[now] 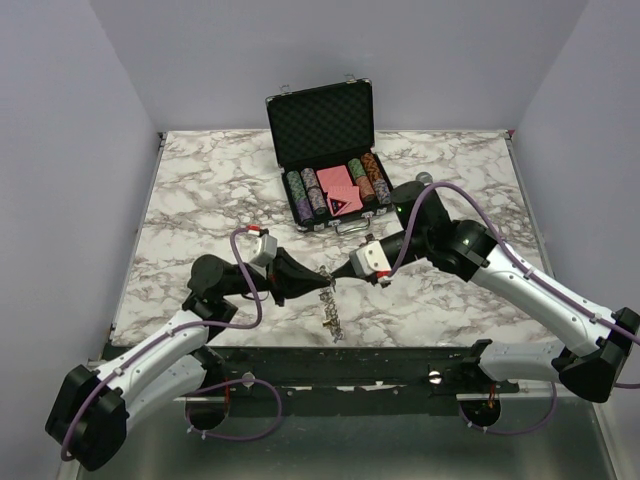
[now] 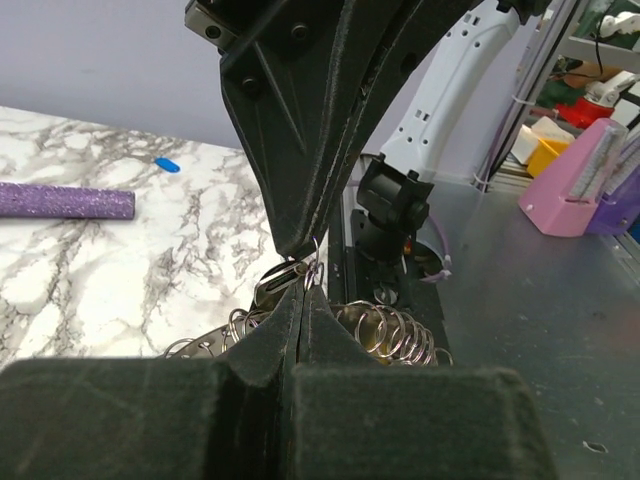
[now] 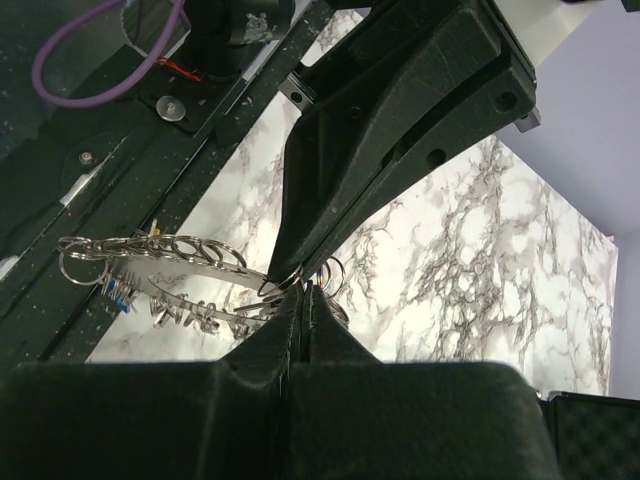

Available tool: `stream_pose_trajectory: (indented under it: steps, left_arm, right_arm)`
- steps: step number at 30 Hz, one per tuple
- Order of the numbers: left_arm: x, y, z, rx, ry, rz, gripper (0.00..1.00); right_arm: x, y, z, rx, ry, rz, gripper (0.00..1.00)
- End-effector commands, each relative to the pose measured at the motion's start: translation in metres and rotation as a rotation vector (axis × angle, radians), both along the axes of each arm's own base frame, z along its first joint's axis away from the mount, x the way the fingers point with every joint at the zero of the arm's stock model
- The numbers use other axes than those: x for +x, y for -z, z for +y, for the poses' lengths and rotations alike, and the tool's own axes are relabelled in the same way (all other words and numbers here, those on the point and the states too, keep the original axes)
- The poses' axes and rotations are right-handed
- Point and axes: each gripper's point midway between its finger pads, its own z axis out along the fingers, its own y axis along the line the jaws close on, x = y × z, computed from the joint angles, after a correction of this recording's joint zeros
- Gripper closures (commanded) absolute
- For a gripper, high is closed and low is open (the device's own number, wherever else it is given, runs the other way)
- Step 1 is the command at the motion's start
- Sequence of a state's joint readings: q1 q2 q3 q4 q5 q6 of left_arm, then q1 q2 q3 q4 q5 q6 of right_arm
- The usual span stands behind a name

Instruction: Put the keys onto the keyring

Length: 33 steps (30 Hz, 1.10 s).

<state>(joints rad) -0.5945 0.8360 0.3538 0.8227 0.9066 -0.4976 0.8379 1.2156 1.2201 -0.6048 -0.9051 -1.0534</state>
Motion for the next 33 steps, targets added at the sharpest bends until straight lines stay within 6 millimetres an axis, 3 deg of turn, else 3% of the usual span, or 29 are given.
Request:
stream_pose_trajectory:
  steps: [1, 10, 21, 33]
  left_arm:
    - [0.001, -0.009, -0.003, 0.014, 0.033, -0.015, 1.0]
    - [-0.001, -0.008, -0.006, -0.006, 0.061, 0.009, 1.0]
    - [0.0, -0.008, -0.006, -0.062, 0.063, 0.043, 1.0]
    - [0.0, -0.008, -0.004, -0.097, 0.048, 0.07, 1.0]
  right_arm:
    - [-0.013, -0.005, 0.003, 0.022, -0.054, -0.008, 1.0]
    - [-0.013, -0.004, 0.005, 0.013, -0.038, 0.029, 1.0]
    - [-0.01, -0.005, 0.008, -0.02, 0.001, 0.108, 0.92]
    - [-0.004, -0.007, 0.015, -0.054, 0.058, 0.21, 0.71]
